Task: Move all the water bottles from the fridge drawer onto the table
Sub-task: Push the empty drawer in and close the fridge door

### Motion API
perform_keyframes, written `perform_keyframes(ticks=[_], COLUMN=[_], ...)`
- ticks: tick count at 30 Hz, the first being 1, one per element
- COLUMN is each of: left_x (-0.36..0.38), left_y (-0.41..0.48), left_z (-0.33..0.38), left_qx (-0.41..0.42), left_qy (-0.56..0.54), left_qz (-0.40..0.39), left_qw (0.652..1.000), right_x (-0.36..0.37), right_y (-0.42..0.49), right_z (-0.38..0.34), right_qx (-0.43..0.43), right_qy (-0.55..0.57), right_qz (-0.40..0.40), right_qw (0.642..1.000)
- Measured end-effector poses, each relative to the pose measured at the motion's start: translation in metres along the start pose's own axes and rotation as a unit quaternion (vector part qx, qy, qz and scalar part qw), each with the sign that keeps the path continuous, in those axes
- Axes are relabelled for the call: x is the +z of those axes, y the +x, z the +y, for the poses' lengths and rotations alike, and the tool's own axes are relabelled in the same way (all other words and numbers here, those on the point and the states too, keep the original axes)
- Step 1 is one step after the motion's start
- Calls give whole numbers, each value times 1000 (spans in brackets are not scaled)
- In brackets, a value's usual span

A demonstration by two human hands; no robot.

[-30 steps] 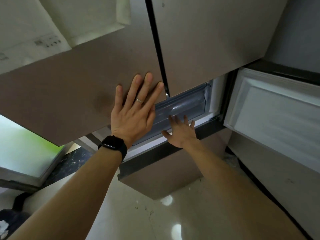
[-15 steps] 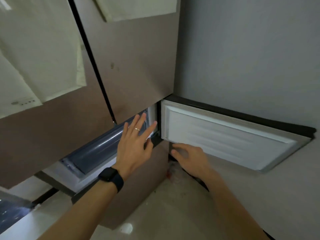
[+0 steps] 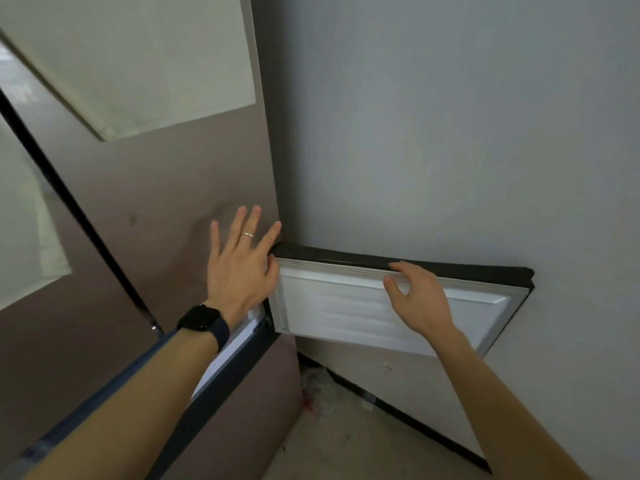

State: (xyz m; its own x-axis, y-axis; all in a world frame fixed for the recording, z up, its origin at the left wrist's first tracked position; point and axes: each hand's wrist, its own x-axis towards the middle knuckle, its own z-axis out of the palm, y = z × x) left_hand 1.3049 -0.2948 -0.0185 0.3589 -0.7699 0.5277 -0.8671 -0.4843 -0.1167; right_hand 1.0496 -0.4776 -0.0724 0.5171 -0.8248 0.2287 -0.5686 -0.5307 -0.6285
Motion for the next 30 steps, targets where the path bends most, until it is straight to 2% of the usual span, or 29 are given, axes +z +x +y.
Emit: perform_keyframes(ticks=[4, 6, 8, 14, 22, 30], left_x=[4, 7, 13, 28, 34, 16], left_y=[25, 36, 40, 43, 40, 17], left_z=[-12, -20, -28, -33, -40, -41], left_qx=[-14, -42, -50, -41, -24, -24], left_qy=[38, 44, 60, 99, 128, 84], left_qz=[12, 6, -1, 18, 15, 0], left_qw=[999, 998, 997, 994, 991, 996], right_x=[6, 12, 24, 37, 30, 15], right_y=[43, 59, 64, 67, 63, 19], right_z=[14, 19, 26, 33, 29, 11], right_qx=[19, 45, 58, 64, 62, 45], right_qy=[-149, -179, -194, -196, -199, -259], right_qz=[-30, -65, -75, -34, -59, -111], right_qw=[988, 981, 976, 978, 976, 958])
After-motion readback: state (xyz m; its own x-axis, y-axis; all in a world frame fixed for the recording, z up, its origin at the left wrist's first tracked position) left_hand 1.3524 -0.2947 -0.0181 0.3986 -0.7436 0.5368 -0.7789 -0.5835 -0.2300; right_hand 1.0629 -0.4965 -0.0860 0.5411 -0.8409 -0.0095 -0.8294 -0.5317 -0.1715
